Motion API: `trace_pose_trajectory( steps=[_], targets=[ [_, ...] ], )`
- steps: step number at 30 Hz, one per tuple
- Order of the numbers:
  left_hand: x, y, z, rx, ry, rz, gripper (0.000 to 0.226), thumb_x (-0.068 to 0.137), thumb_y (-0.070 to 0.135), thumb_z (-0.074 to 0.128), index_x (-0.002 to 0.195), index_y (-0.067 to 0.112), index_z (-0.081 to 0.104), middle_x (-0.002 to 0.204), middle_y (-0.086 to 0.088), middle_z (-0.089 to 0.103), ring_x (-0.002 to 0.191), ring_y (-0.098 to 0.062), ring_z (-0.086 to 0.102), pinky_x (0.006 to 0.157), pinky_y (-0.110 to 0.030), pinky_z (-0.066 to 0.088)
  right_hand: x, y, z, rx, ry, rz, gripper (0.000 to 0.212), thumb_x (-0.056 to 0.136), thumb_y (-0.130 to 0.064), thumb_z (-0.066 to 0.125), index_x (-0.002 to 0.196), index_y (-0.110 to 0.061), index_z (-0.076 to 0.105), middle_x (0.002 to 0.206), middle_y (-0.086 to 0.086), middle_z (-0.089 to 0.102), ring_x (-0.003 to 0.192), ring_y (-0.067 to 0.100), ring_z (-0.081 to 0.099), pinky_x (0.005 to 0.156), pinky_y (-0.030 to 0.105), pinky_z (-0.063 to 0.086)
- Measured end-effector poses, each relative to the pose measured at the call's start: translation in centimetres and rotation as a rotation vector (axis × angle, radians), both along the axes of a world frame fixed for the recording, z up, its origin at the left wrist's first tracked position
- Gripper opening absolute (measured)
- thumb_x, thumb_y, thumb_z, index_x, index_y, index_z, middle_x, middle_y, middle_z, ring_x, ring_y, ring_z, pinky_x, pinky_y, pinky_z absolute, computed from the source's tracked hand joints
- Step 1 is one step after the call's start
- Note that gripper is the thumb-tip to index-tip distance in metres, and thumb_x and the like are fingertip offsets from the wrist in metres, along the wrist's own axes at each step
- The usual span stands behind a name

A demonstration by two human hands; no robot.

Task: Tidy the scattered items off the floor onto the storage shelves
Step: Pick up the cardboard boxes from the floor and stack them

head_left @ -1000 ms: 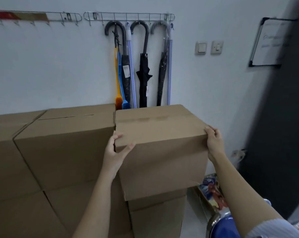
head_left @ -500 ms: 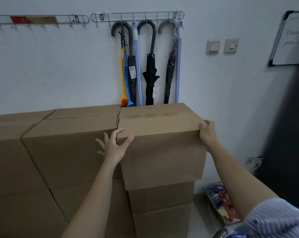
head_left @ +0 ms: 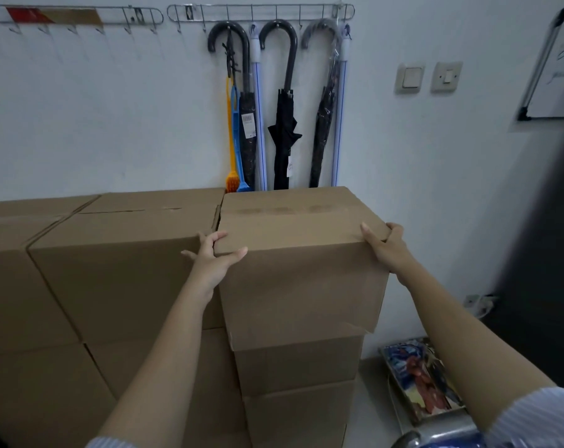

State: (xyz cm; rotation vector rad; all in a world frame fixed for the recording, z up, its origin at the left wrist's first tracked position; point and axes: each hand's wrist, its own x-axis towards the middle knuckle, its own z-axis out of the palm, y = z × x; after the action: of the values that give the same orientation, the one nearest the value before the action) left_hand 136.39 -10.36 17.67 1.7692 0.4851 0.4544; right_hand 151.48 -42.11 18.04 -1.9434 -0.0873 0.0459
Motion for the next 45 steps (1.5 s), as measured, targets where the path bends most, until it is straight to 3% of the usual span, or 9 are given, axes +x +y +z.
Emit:
trace_pose_trajectory(
  steps=[4,6,9,15,20,24,28,35,45],
  targets=[
    [0.1,1.6,-0.4,-0.026,0.019,-0.066,0.097,0.035,0.067,0.089,0.122,0.061,0.047,0.163,0.003,0.008,0.150,-0.028,0.001,0.119,-0.053,0.022,-1.0,0.0,-0.1,-0.036,-0.009,0.069,0.105,0.074,-0.065,0.071,0.149,-0.028,0.008,0.145,0.009,0.035,0.126,0.030,0.044,0.097,0.041,0.045],
    [-0.2,1.2,0.0,-0.003,0.038,-0.098,0.107,0.049,0.061,0.088,0.143,0.046,0.037,0.164,0.004,-0.001,0.149,-0.027,-0.010,0.121,-0.053,0.014,-1.1,0.0,-0.1,-0.031,-0.014,0.074,0.109,0.070,-0.063,0.076,0.148,-0.029,0.008,0.145,0.009,0.035,0.126,0.030,0.044,0.099,0.042,0.045],
    [-0.5,0.3,0.4,0.022,0.028,-0.070,0.087,0.079,0.040,0.078,0.150,0.037,0.029,0.164,0.006,-0.003,0.146,-0.024,-0.024,0.121,-0.053,0.005,-1.2,0.1,0.1,-0.031,-0.008,0.065,0.113,0.067,-0.064,0.077,0.149,-0.028,0.009,0.147,0.010,0.034,0.128,0.031,0.044,0.101,0.044,0.045],
    [-0.7,-1.0,0.1,0.106,-0.037,0.047,0.066,0.085,0.039,0.071,0.142,0.044,0.039,0.163,-0.003,-0.007,0.148,-0.025,-0.019,0.119,-0.059,0.007,-2.0,0.3,0.2,-0.156,-0.067,-0.064,0.132,0.054,-0.077,0.074,0.154,-0.031,0.001,0.156,0.014,0.015,0.142,0.040,0.024,0.110,0.060,0.033],
    [-0.2,-1.8,-1.0,0.249,-0.139,0.126,0.051,0.089,0.037,0.067,0.136,0.027,0.053,0.164,0.003,0.008,0.148,-0.019,-0.021,0.116,-0.060,-0.010,-3.3,1.3,-0.2,-0.287,-0.316,-0.161,0.108,0.071,-0.069,0.069,0.153,-0.021,0.017,0.157,0.019,0.016,0.144,0.040,0.018,0.115,0.059,0.024],
    [-0.3,-2.6,-1.5,0.333,-0.191,0.158,0.051,0.085,0.048,0.069,0.129,0.023,0.061,0.163,0.003,0.012,0.149,-0.021,-0.017,0.114,-0.063,-0.013,-3.9,2.8,-0.1,-0.409,-0.400,-0.113,0.087,0.081,-0.065,0.062,0.148,-0.021,0.029,0.160,0.019,0.014,0.148,0.038,0.003,0.118,0.059,0.009],
    [-0.5,-2.7,-2.0,0.462,-0.175,0.149,0.069,0.072,0.061,0.074,0.129,0.025,0.061,0.163,0.002,0.011,0.150,-0.019,-0.014,0.113,-0.060,-0.013,-5.1,4.7,0.5,-0.596,-0.411,-0.143,0.100,0.071,-0.085,0.051,0.148,-0.024,0.030,0.161,0.022,0.000,0.146,0.042,-0.017,0.109,0.069,-0.010],
    [-0.9,-3.3,-1.7,0.408,-0.218,0.151,0.083,0.066,0.046,0.085,0.137,0.014,0.055,0.159,0.000,0.024,0.148,-0.018,0.017,0.120,-0.045,0.022,-6.7,7.5,-0.1,-0.685,-0.217,0.002,0.118,0.059,-0.078,0.071,0.150,-0.024,0.017,0.156,0.022,-0.026,0.134,0.048,-0.039,0.106,0.076,0.005],
    [1.0,-2.3,-2.2,0.401,-0.237,0.121,0.075,0.068,0.044,0.084,0.135,0.021,0.057,0.158,0.003,0.024,0.150,-0.018,0.006,0.121,-0.050,0.010,-4.6,8.6,-1.2,-0.766,-0.298,-0.055,0.102,0.060,-0.067,0.078,0.142,-0.038,0.025,0.160,0.021,-0.008,0.133,0.051,-0.039,0.103,0.079,0.007]
  ],
)
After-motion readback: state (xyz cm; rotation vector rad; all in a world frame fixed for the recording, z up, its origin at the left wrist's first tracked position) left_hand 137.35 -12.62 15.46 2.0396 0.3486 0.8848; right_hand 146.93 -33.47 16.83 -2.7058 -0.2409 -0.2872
